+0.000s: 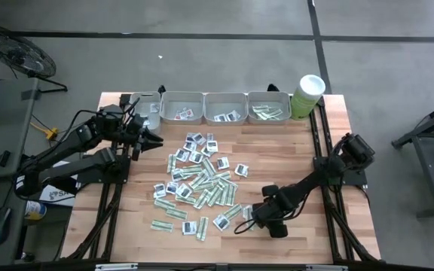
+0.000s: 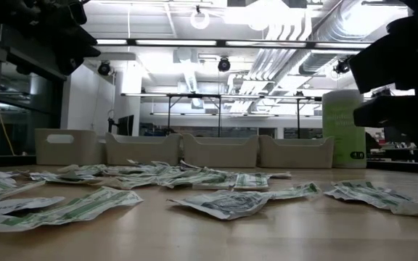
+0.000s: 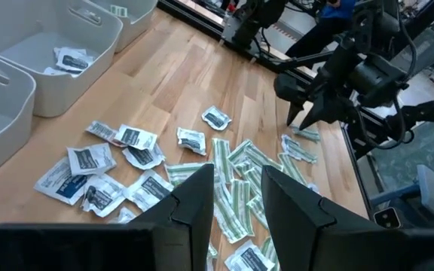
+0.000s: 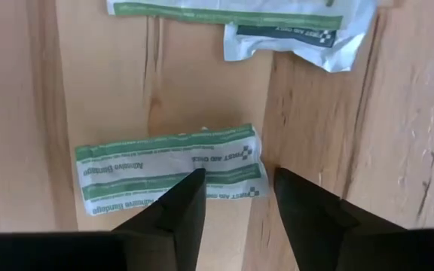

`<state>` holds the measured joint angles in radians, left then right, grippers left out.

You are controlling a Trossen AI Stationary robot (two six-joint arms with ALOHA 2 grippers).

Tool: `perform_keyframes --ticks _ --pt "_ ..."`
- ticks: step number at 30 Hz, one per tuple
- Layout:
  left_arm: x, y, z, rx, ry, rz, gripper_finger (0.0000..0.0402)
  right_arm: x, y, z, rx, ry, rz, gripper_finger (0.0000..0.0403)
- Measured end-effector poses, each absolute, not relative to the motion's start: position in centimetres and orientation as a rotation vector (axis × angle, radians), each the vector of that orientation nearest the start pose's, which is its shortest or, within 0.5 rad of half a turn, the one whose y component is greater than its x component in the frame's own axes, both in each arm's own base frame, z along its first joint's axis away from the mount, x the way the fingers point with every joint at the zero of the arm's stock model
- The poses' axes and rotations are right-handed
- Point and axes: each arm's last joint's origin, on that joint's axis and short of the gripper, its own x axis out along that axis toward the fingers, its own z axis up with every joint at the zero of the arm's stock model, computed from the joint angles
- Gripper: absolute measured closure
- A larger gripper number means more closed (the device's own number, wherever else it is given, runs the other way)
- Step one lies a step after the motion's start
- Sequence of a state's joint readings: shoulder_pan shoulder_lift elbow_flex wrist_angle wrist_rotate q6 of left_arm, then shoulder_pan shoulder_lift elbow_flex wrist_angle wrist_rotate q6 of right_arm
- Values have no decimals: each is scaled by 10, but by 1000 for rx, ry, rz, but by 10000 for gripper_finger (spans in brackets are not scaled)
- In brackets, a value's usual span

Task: Pick & Place First Aid Supplies
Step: Put the green bandage into the right gray bin

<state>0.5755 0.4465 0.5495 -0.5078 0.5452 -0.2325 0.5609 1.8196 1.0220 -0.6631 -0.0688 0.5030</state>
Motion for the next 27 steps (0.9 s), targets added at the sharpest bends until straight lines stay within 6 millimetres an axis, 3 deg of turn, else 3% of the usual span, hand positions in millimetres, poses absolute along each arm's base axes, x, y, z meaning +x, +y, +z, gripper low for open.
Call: perform_keyframes --ticks 7,24,27 --pt "96 44 266 -447 343 76 289 257 163 121 98 1509 117 274" --pt "95 44 264 -452 356 88 289 258 159 120 147 1508 46 395" --pt "95 44 264 -452 356 88 289 258 159 120 178 1509 18 399"
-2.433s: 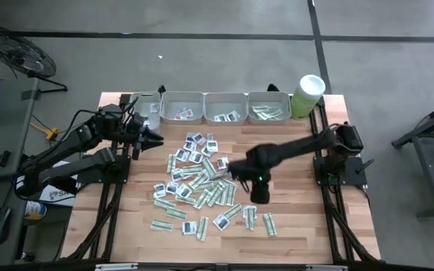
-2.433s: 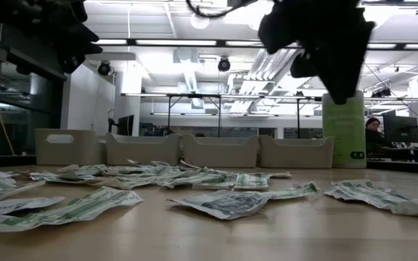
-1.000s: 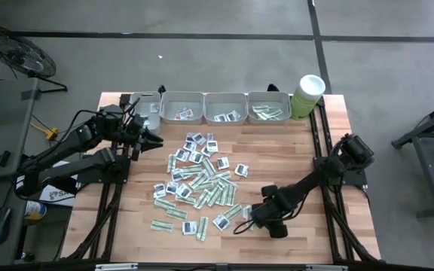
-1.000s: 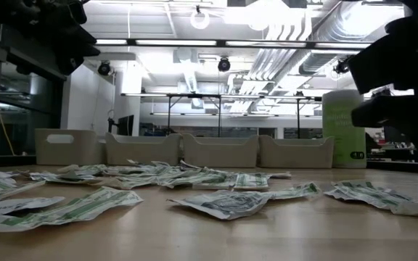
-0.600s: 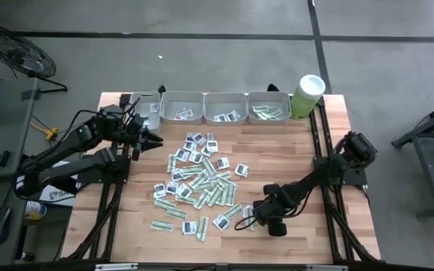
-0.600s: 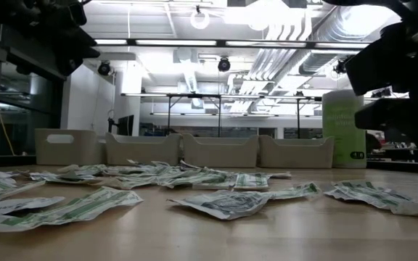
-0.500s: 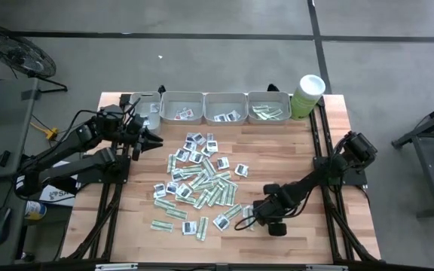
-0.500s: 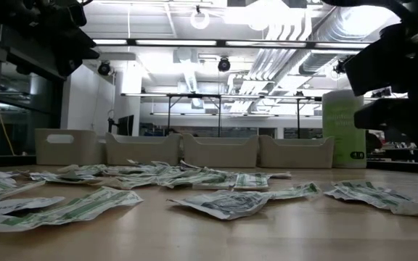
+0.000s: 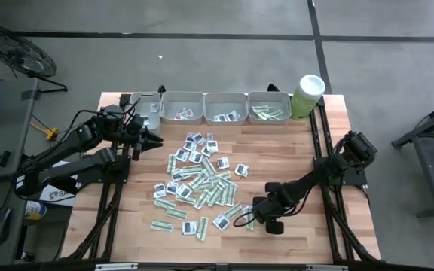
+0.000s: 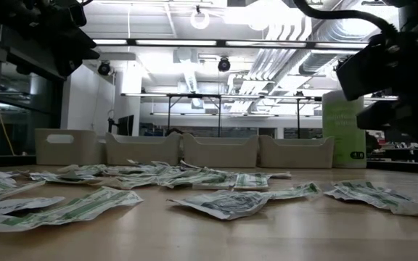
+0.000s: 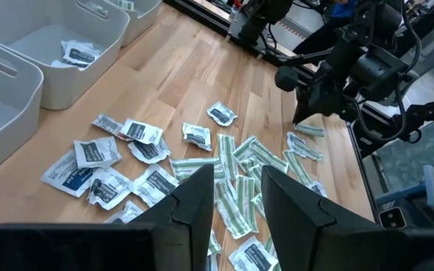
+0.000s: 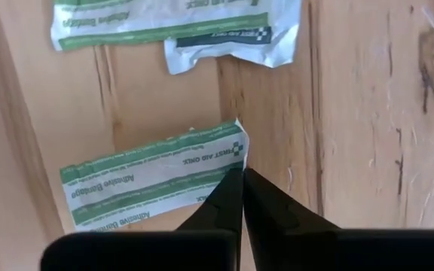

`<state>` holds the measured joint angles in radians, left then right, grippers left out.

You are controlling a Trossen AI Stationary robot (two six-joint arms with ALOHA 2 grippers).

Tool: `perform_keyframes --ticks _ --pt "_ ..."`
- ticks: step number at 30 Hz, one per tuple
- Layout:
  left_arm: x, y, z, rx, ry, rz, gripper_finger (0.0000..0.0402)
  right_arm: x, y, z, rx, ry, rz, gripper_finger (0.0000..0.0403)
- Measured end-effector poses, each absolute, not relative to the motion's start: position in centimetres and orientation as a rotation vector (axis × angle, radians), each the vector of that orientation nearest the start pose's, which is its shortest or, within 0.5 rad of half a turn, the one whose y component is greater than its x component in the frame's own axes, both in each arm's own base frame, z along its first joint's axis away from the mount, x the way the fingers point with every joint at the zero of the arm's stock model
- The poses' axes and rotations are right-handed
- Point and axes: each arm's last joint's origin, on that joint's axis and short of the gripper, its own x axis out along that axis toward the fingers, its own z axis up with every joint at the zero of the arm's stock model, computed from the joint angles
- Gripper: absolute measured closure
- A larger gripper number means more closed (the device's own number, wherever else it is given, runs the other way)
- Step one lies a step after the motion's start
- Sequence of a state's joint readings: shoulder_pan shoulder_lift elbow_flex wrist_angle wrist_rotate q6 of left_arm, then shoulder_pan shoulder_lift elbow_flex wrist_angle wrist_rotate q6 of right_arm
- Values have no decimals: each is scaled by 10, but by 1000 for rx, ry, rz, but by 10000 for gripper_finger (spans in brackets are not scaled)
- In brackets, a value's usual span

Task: Pick & Place First Aid Supplies
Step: Put the green bandage into the right gray bin

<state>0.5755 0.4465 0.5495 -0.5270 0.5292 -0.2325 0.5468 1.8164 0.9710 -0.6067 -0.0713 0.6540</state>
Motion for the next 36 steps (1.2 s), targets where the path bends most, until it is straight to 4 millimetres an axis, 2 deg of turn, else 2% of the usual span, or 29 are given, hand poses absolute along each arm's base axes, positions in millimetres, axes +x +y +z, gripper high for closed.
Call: perform_keyframes --ticks 6,21,26,36 --pt "95 44 264 -453 355 88 289 257 158 125 281 1490 -75 402" --pt "95 44 264 -453 355 86 289 251 142 172 496 1363 -183 403" --pt "95 44 264 -453 355 84 289 251 128 191 549 1251 -273 403" --pt "95 44 264 -460 355 86 289 248 78 230 629 965 -544 403"
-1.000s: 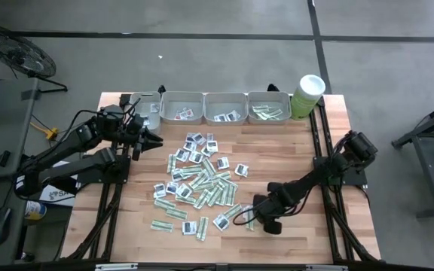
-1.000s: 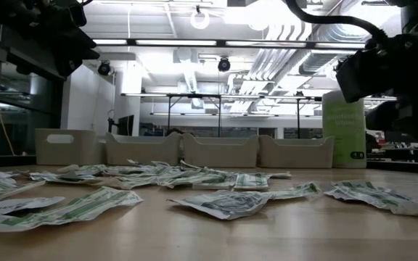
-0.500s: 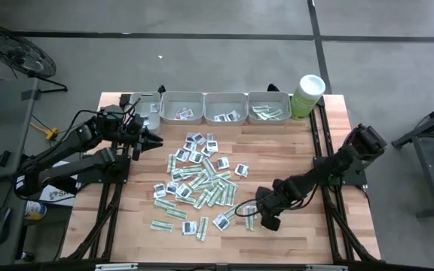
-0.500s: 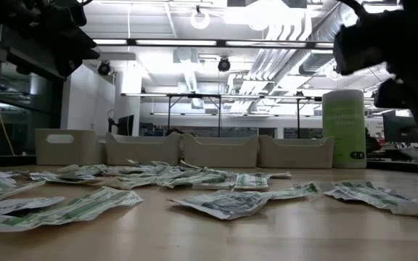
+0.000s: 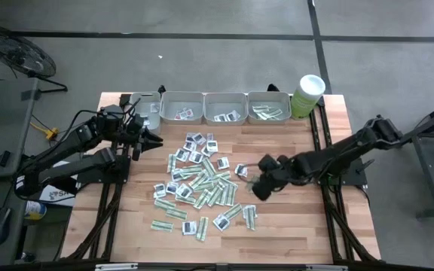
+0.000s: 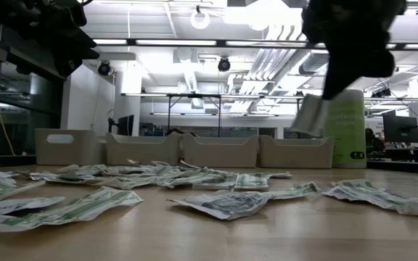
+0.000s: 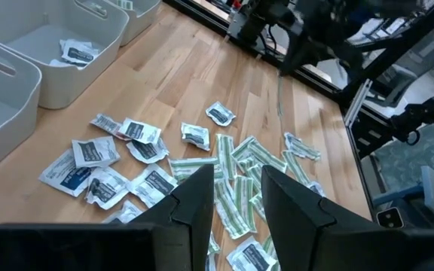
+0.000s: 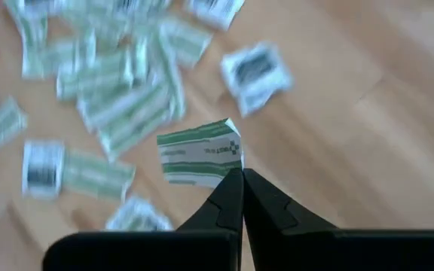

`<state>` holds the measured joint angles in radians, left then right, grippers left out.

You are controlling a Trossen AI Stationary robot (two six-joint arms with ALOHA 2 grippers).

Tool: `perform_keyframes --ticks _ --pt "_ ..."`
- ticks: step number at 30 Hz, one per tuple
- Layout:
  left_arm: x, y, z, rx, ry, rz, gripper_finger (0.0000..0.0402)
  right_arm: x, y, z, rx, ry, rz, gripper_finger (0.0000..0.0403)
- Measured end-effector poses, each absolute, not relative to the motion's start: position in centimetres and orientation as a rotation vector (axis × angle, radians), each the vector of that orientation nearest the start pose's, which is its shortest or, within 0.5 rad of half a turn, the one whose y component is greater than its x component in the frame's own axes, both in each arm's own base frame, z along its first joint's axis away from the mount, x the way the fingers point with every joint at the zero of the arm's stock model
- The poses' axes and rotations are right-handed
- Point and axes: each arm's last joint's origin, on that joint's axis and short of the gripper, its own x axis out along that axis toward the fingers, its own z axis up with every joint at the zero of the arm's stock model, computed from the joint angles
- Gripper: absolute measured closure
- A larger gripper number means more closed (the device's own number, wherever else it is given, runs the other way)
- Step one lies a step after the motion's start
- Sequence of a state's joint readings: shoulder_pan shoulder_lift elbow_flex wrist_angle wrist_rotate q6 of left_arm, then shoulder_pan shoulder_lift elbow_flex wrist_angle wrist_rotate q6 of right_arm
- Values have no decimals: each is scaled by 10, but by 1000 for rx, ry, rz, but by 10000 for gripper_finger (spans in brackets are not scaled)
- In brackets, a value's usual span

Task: Pick & Place First Aid Supplies
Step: Put the green bandage into the right gray bin

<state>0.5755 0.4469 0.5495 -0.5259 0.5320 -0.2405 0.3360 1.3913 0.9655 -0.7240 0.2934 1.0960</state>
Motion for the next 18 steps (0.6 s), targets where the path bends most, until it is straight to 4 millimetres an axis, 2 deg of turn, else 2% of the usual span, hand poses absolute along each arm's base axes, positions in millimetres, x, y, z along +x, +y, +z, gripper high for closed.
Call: perform_keyframes --ticks 8,18 --pt "95 45 264 -459 355 96 289 248 33 247 678 786 -734 403" --pt "95 45 264 -465 354 116 289 247 -32 250 693 659 -1015 403"
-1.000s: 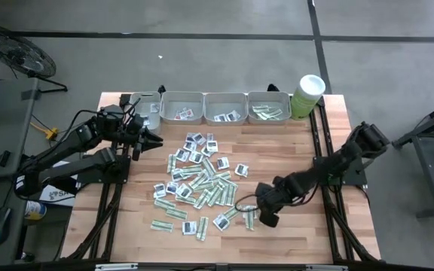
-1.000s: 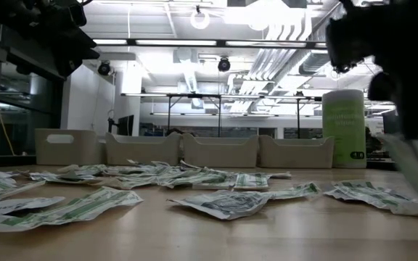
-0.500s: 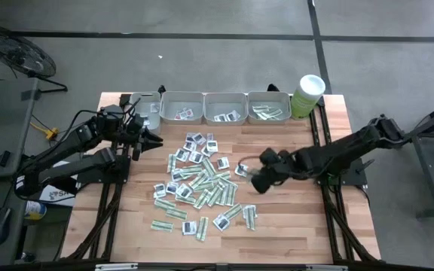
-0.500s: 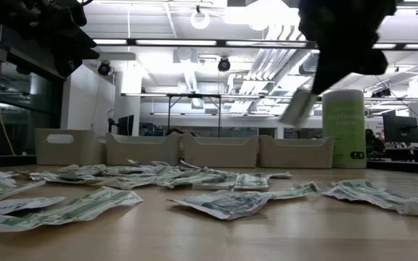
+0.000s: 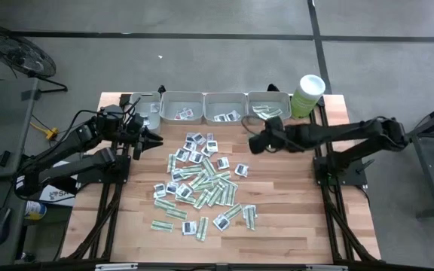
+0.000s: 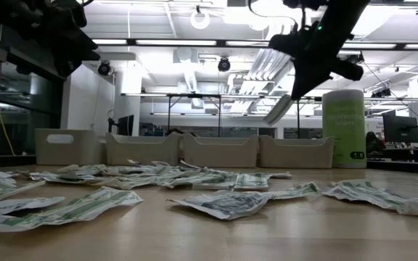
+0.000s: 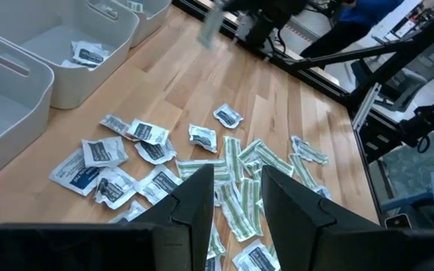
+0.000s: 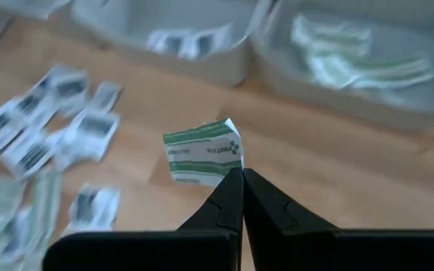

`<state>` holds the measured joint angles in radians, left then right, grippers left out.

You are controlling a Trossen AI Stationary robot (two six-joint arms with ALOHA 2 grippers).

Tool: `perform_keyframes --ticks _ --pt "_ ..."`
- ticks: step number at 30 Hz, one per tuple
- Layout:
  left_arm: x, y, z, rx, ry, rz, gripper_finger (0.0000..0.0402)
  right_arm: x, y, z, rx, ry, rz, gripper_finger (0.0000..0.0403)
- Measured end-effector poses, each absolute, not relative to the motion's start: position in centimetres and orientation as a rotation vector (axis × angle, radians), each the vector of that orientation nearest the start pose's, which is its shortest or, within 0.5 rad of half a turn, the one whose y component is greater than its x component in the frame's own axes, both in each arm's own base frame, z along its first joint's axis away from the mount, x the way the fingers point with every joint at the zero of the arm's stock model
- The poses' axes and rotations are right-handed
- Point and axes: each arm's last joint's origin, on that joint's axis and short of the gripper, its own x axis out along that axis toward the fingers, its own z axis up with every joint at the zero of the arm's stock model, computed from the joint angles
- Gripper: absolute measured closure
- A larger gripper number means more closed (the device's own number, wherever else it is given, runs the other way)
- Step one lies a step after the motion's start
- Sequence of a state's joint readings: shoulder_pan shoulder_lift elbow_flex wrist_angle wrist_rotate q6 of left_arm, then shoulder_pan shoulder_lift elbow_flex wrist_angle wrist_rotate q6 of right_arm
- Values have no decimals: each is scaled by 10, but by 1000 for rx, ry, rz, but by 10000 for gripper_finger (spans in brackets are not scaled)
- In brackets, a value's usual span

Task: Pick & Place First Aid Supplies
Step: Put the green bandage into the right gray bin

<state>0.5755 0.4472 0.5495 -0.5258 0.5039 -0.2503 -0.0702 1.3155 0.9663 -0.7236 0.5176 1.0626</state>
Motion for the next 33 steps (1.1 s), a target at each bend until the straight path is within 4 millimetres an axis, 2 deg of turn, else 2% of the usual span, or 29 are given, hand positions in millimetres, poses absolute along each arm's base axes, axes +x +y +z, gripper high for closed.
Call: perform_keyframes --ticks 12,17,27,33 --pt "95 47 264 -487 349 189 289 229 -103 252 661 606 -1244 403" --pt "95 48 264 -492 346 225 289 226 -130 252 690 562 -1271 403" --pt "94 50 264 -512 338 288 289 235 -167 222 776 545 -1362 403" --pt "94 50 264 -547 331 320 289 238 -180 200 863 561 -1413 403"
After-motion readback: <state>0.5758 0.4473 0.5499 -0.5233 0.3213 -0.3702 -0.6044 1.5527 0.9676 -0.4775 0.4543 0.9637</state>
